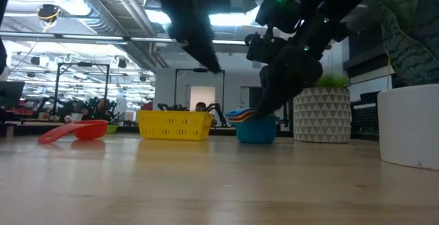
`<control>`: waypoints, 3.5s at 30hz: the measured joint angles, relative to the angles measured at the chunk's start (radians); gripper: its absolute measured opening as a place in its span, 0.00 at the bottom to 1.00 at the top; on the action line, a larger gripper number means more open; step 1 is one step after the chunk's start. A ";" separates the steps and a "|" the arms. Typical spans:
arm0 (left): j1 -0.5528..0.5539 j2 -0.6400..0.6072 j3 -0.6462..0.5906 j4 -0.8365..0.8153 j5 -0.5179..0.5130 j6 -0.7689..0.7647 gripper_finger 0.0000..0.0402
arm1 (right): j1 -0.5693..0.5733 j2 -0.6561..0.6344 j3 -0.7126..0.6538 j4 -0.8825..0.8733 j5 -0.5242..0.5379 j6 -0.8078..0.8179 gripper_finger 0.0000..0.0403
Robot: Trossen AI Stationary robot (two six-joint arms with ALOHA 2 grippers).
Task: Nest measuring cups in basket
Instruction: Stack the red measuring cup into the blue measuring cup
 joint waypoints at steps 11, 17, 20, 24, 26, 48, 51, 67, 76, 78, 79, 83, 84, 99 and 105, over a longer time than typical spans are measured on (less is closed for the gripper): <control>0.010 -0.326 -0.002 -0.360 -0.028 -0.117 0.31 | 0.057 -0.129 0.000 -0.101 -0.001 -0.001 0.22; 0.035 -0.484 -0.015 -0.533 -0.033 -0.235 0.31 | 0.094 -0.263 0.000 -0.188 0.007 -0.007 0.22; 0.049 -0.566 -0.083 -0.529 -0.036 -0.268 0.31 | 0.113 -0.331 0.000 -0.241 0.060 -0.006 0.22; 0.080 -0.674 -0.221 -0.524 -0.036 -0.308 0.31 | 0.138 -0.409 -0.001 -0.287 0.124 -0.001 0.22; 0.104 -0.724 -0.293 -0.513 -0.036 -0.331 0.31 | 0.148 -0.436 0.000 -0.284 0.136 0.001 0.22; 0.309 -0.720 -0.579 -0.313 0.087 -0.406 0.31 | 0.150 -0.460 -0.001 -0.271 0.138 0.026 0.22; 0.337 -0.679 -0.605 -0.320 0.115 -0.415 0.31 | 0.150 -0.460 -0.001 -0.269 0.138 0.025 0.22; 0.392 -0.425 -0.604 -0.293 0.209 -0.371 0.31 | 0.150 -0.460 -0.001 -0.271 0.138 0.026 0.22; 0.392 -0.343 -0.604 -0.294 0.203 -0.373 0.31 | 0.150 -0.460 -0.001 -0.271 0.138 0.026 0.22; 0.392 -0.336 -0.604 -0.293 0.203 -0.373 0.31 | 0.150 -0.460 -0.001 -0.271 0.138 0.026 0.22; 0.392 -0.336 -0.604 -0.294 0.203 -0.373 0.31 | 0.150 -0.460 -0.001 -0.271 0.138 0.026 0.22; 0.392 -0.336 -0.604 -0.292 0.202 -0.373 0.30 | 0.150 -0.460 -0.001 -0.271 0.138 0.026 0.22; 0.392 -0.336 -0.604 -0.292 0.202 -0.373 0.30 | 0.150 -0.460 -0.001 -0.271 0.138 0.026 0.22; 0.341 -0.337 -0.603 -0.288 0.207 -0.401 0.04 | 0.150 -0.463 -0.001 -0.329 0.138 0.025 0.22; 0.285 -0.339 -0.591 -0.288 0.318 -0.418 0.01 | 0.150 -0.489 -0.001 -0.395 0.138 0.049 0.22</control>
